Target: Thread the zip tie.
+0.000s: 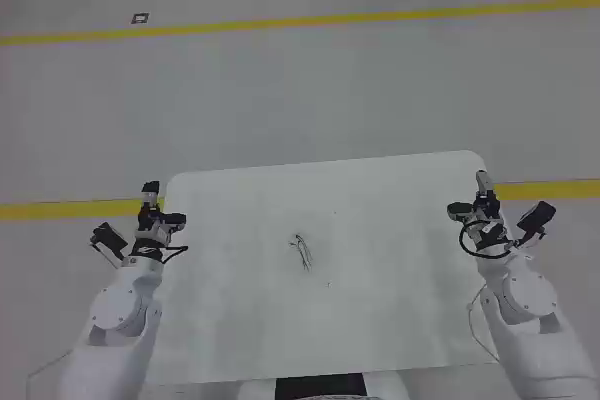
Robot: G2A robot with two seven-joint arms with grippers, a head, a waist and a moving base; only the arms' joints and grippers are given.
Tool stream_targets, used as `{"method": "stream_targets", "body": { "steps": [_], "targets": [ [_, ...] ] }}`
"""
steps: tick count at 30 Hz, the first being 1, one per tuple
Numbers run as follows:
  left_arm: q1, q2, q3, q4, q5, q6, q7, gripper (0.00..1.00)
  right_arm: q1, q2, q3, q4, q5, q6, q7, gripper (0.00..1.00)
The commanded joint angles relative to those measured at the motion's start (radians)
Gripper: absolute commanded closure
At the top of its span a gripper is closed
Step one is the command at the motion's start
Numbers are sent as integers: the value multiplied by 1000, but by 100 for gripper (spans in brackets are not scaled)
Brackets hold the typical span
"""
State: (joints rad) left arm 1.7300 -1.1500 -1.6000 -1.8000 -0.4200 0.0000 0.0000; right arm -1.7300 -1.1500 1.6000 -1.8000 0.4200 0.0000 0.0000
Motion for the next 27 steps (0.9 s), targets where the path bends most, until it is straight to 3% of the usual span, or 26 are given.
{"method": "stream_targets", "body": {
  "steps": [1,2,3,4,5,9,13,25,27],
  "targets": [
    [0,0,0,0,0,0,0,0,0,0,0,0,0,0,0,0],
    [0,0,0,0,0,0,0,0,0,0,0,0,0,0,0,0],
    [0,0,0,0,0,0,0,22,0,0,0,0,0,0,0,0],
    [0,0,0,0,0,0,0,22,0,0,0,0,0,0,0,22],
    [-2,1,8,-14,14,-2,-18,0,0,0,0,0,0,0,0,0],
    [0,6,27,-39,104,12,-101,0,0,0,0,0,0,0,0,0],
    [9,17,42,-68,208,104,-218,0,0,0,0,0,0,0,0,0],
    [8,19,35,-74,233,104,-229,0,0,0,0,0,0,0,0,0],
    [0,21,48,-95,258,109,-260,0,0,0,0,0,0,0,0,0]
  ]
}}
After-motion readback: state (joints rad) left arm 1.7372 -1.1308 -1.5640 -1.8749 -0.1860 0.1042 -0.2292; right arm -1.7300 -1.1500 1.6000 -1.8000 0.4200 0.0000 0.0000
